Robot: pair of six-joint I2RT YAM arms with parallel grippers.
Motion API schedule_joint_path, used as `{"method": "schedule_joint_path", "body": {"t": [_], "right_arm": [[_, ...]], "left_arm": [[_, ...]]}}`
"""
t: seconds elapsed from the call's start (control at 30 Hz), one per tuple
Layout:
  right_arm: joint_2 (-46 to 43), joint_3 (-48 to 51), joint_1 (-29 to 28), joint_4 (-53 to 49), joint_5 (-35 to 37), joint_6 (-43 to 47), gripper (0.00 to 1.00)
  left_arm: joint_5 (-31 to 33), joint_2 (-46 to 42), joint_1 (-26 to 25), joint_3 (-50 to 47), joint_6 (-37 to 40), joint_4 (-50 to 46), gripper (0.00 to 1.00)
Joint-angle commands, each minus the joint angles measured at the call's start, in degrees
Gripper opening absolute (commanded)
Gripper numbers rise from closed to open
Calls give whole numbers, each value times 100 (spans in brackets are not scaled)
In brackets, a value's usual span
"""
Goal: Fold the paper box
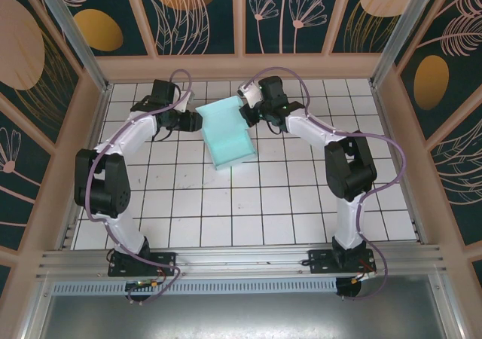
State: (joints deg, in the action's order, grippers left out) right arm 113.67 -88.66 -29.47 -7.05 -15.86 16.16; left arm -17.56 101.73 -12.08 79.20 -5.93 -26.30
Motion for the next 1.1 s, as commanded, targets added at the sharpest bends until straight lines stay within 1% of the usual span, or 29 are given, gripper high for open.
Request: {"method": "schedule_joint_path", "body": {"t": [0.0, 0.1, 0.17, 0.23, 0.3, 0.37, 0.4, 0.43, 0.47, 0.5, 0.57, 0.73, 0.9, 1.07], "right_arm": [[-103, 57, -98, 74, 12, 10, 0], [-94, 49, -94, 94, 12, -2, 0], [-69, 21, -94, 107, -5, -25, 0], [-38, -41, -94, 67, -23, -29, 0], [-25, -72, -94, 25, -14, -33, 0], [-31, -63, -94, 24, 10, -6, 0], [-44, -65, -91, 18, 25, 12, 0], [-42, -63, -94, 17, 46, 20, 0], [-29, -76, -85, 27, 71, 26, 0], [-26, -89, -85, 18, 74, 30, 0], [-5, -129, -85, 4, 83, 34, 0], [-2, -173, -94, -12, 67, 3, 0], [-13, -156, -116, -43, 56, 18, 0], [-49, -110, -127, -16, 65, 21, 0]], "left_arm": [[155, -595, -44, -256, -239, 664, 54], [-349, -566, -45, -264, -145, 667, 57], [-571, -247, -48, -160, -67, 430, 55], [-686, 61, -46, -90, 13, 158, 48], [-668, 242, -48, -120, 97, -19, 44], [-572, 257, -41, -188, 160, -57, 43], [-530, 238, -44, -196, 179, -69, 40], [-520, 241, -42, -172, 215, -108, 33], [-546, 244, -45, -128, 245, -159, 29], [-577, 222, -44, -111, 250, -164, 28], [-616, 187, -42, -82, 276, -173, 24], [-619, 95, -47, -62, 250, -189, 23], [-512, -55, -47, -38, 178, -173, 29], [-347, -178, -44, 58, 148, -188, 30]]}}
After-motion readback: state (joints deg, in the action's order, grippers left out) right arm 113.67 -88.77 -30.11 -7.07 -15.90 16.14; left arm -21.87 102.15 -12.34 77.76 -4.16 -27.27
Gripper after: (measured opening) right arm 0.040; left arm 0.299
